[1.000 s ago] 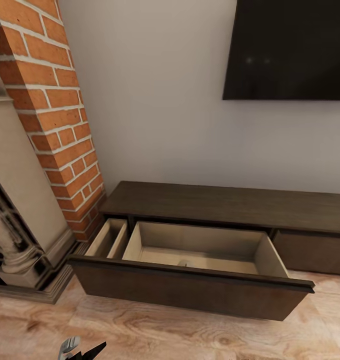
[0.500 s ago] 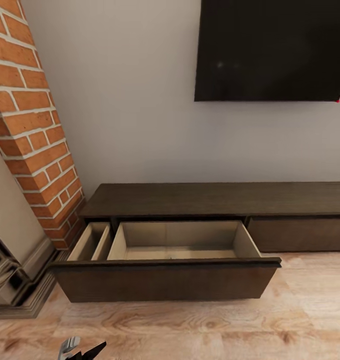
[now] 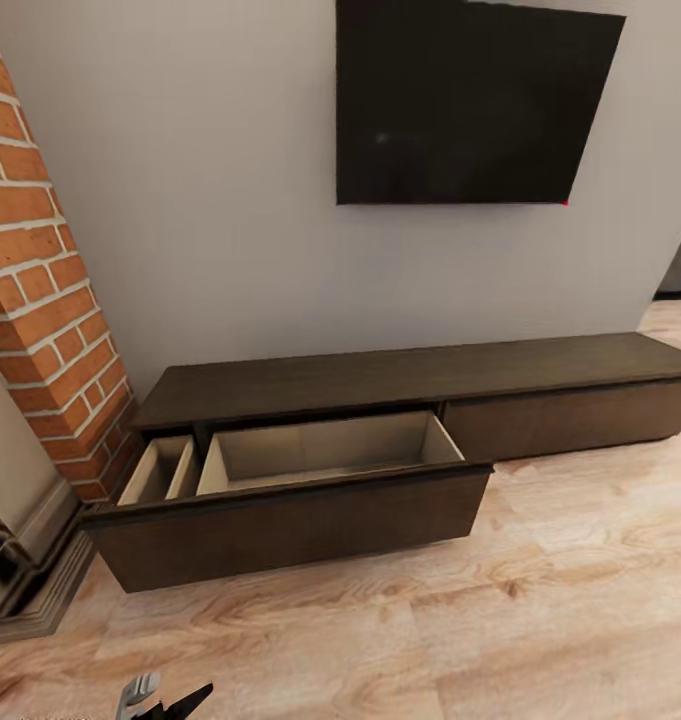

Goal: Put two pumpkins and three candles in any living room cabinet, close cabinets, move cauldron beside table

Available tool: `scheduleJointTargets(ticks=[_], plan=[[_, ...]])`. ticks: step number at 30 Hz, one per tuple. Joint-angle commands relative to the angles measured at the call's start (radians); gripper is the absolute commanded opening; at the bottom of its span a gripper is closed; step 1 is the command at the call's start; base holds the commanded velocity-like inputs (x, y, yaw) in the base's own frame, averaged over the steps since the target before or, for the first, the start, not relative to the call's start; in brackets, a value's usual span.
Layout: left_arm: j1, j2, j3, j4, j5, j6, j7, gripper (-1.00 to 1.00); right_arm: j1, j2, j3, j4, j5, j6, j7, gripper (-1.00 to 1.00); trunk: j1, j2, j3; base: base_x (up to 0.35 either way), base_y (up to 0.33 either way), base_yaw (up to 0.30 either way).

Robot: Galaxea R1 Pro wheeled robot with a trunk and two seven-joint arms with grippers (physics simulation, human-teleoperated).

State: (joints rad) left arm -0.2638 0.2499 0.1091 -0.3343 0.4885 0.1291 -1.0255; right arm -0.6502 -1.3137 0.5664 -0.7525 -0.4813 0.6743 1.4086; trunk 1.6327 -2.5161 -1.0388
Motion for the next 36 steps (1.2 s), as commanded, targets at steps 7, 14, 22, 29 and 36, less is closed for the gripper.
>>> scheduleJointTargets(ticks=[7, 14, 22, 29, 36], plan=[[0.0, 0.0, 0.001, 0.0, 0.005, 0.011, -0.004, 1.0, -0.005, -0.001, 0.007, 0.002, -0.008, 0.003, -0.001, 1.0, -0.001, 0.0, 0.003, -0.326, 0.079, -0.285], [0.0, 0.0, 0.001, 0.0, 0.005, 0.011, -0.003, 1.0, -0.005, -0.001, 0.007, 0.004, -0.008, 0.001, -0.003, 1.0, -0.001, 0.0, 0.007, -0.146, 0.042, -0.284], [0.0, 0.0, 0.001, 0.0, 0.005, 0.011, 0.001, 1.0, -0.005, -0.001, 0.007, 0.007, -0.008, 0.001, -0.004, 1.0, -0.001, 0.0, 0.012, -0.009, 0.003, -0.284], [0.0, 0.0, 0.001, 0.0, 0.005, 0.009, 0.006, 1.0, -0.005, -0.001, 0.007, 0.038, -0.008, 0.0, -0.004, 1.0, -0.001, 0.0, 0.017, -0.073, -0.058, -0.284], [0.0, 0.0, 0.001, 0.0, 0.005, 0.009, 0.007, 1.0, -0.005, -0.001, 0.007, 0.044, -0.008, -0.001, -0.003, 1.0, -0.001, 0.0, 0.022, -0.247, -0.176, -0.284]])
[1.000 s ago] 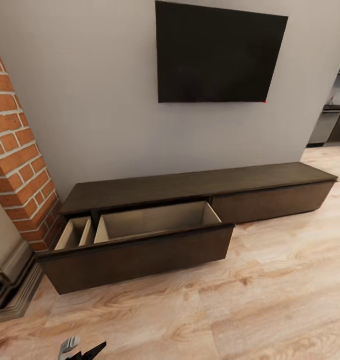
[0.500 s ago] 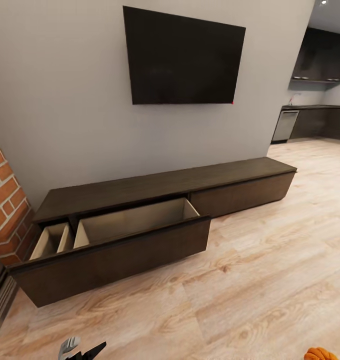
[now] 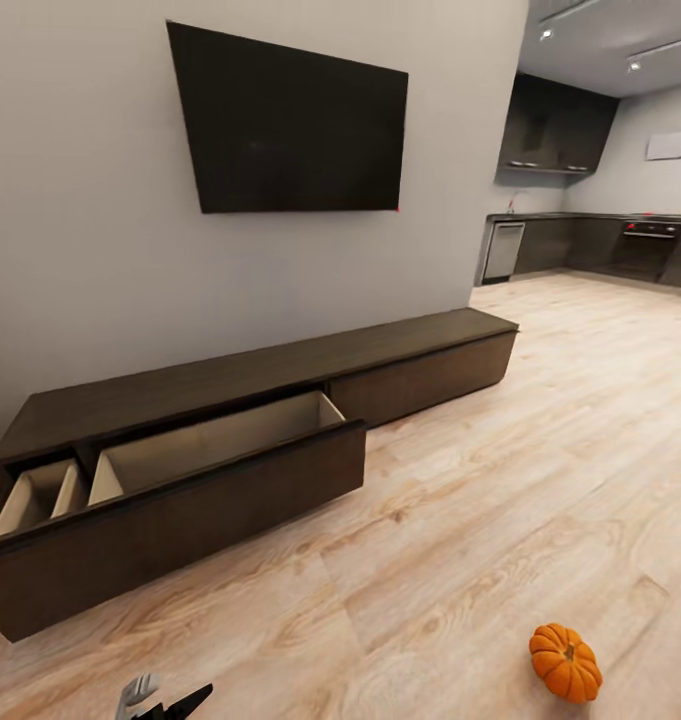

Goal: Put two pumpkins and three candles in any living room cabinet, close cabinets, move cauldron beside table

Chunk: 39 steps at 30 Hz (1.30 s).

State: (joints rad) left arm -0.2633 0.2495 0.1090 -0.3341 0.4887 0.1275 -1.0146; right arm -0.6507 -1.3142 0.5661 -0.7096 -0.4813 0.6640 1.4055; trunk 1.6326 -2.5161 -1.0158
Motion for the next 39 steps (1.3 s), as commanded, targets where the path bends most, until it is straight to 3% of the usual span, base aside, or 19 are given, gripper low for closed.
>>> scheduleJointTargets(ticks=[1, 15, 39], plan=[[0.0, 0.0, 0.001, 0.0, 0.005, 0.011, -0.004, 1.0, -0.004, 0.0, 0.008, 0.001, -0.008, 0.01, 0.0, 1.0, -0.001, 0.0, 0.0, -0.284, -0.172, -0.285], [0.0, 0.001, 0.001, 0.0, 0.006, 0.01, -0.006, 1.0, -0.004, 0.0, 0.008, 0.002, -0.008, 0.01, 0.0, 1.0, -0.001, 0.0, 0.01, -0.103, -0.046, -0.284], [0.0, 0.001, 0.001, 0.0, 0.007, 0.01, -0.007, 1.0, -0.004, 0.0, 0.006, 0.004, -0.008, 0.01, -0.001, 1.0, -0.001, 0.0, 0.027, 0.055, 0.0, -0.284]])
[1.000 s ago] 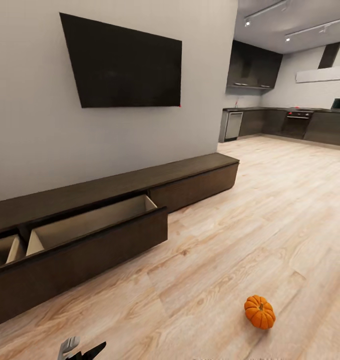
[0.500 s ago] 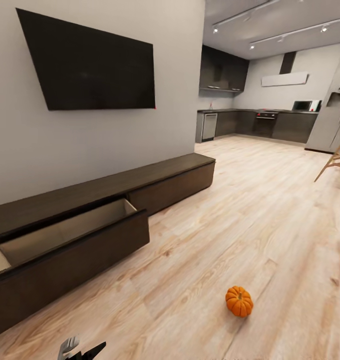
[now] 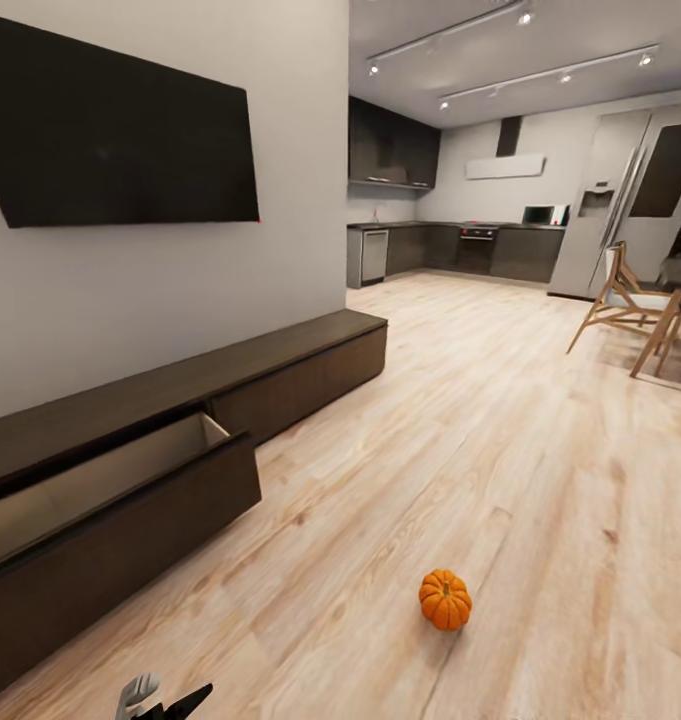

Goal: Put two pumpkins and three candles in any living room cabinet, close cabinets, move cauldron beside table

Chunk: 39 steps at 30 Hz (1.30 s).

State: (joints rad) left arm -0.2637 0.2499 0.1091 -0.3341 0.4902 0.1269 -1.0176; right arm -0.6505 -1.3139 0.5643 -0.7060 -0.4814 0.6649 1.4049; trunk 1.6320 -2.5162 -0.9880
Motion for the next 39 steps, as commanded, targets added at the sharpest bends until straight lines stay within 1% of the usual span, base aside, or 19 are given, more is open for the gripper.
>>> scheduleJointTargets(ticks=[1, 9, 30, 35, 39], plan=[[0.0, 0.0, 0.001, 0.0, 0.005, 0.01, -0.004, 1.0, -0.005, -0.001, 0.008, 0.0, -0.008, 0.009, 0.0, 1.0, 0.0, 0.0, 0.0, 0.084, 0.0, -0.284], [0.0, 0.0, 0.001, 0.0, 0.005, 0.01, -0.005, 1.0, -0.005, -0.001, 0.005, 0.0, -0.008, 0.01, 0.0, 1.0, 0.0, 0.0, 0.005, 0.002, -0.014, -0.284], [0.0, 0.0, 0.001, 0.0, 0.004, 0.01, -0.008, 1.0, -0.005, -0.001, 0.003, 0.0, -0.008, 0.01, 0.0, 1.0, 0.0, 0.0, 0.02, -0.251, -0.172, -0.284], [0.0, 0.0, 0.001, 0.0, 0.004, 0.01, -0.009, 1.0, -0.005, -0.001, 0.003, 0.0, -0.008, 0.01, -0.001, 1.0, 0.0, 0.0, 0.024, 0.062, -0.03, -0.283], [0.0, 0.0, 0.001, 0.0, 0.005, 0.01, -0.008, 1.0, -0.005, -0.001, 0.003, 0.0, -0.009, 0.01, 0.0, 1.0, 0.0, 0.0, 0.027, 0.233, -0.005, -0.282]])
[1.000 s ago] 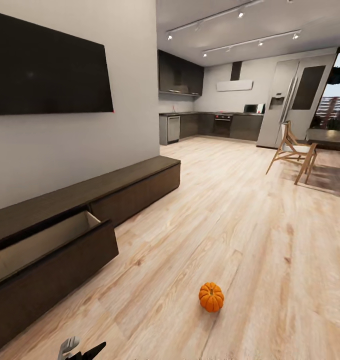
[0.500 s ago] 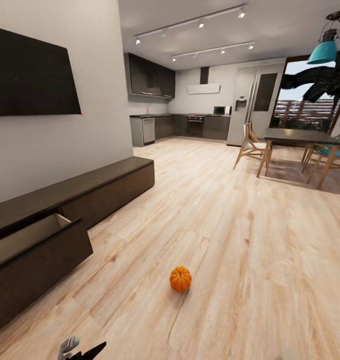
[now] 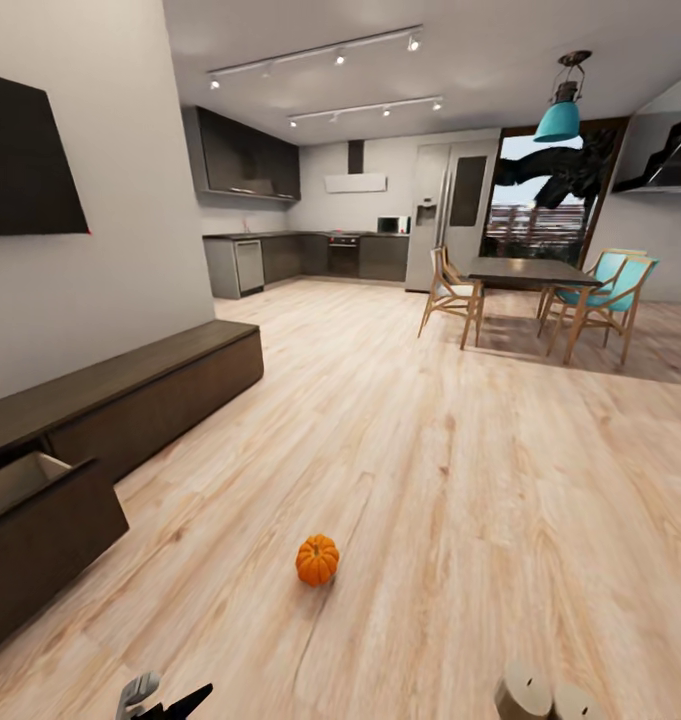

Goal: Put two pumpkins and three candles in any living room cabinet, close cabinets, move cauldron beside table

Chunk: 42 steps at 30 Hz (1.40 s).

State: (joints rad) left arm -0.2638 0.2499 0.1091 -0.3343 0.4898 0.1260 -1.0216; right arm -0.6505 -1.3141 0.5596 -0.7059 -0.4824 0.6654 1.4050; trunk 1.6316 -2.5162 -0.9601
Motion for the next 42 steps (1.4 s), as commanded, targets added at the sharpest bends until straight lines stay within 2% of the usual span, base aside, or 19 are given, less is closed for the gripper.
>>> scheduleJointTargets(ticks=[1, 5, 10, 15, 30, 42], plan=[[0.0, 0.0, 0.001, 0.0, 0.005, 0.011, -0.004, 1.0, -0.005, -0.001, 0.008, 0.0, -0.008, 0.01, 0.0, 1.0, 0.0, 0.0, 0.0, 0.292, -0.002, -0.281], [0.0, 0.0, 0.001, 0.0, 0.005, 0.011, -0.002, 1.0, -0.005, -0.001, 0.008, 0.0, -0.009, 0.007, -0.001, 1.0, 0.0, 0.0, 0.002, 0.162, -0.001, -0.21], [0.0, 0.0, 0.001, 0.0, 0.005, 0.011, -0.002, 1.0, -0.005, -0.002, 0.0, 0.051, -0.015, -0.119, -0.002, 1.0, 0.0, 0.0, 0.002, 0.02, 0.0, -0.03], [0.0, 0.0, 0.001, 0.0, 0.006, 0.011, -0.002, 1.0, -0.005, -0.002, -0.01, 0.079, -0.017, -0.158, -0.003, 1.0, 0.0, 0.0, 0.002, 0.003, 0.0, -0.004], [0.0, 0.0, 0.001, 0.0, 0.005, 0.011, 0.0, 1.0, -0.005, 0.0, -0.006, 0.087, -0.009, -0.148, -0.007, 1.0, 0.0, 0.0, 0.003, 0.0, 0.0, -0.01], [0.0, 0.0, 0.001, 0.0, 0.005, 0.011, -0.002, 1.0, -0.005, 0.0, -0.007, 0.1, -0.014, -0.145, -0.006, 1.0, 0.0, 0.0, 0.011, 0.0, -0.05, -0.248]])
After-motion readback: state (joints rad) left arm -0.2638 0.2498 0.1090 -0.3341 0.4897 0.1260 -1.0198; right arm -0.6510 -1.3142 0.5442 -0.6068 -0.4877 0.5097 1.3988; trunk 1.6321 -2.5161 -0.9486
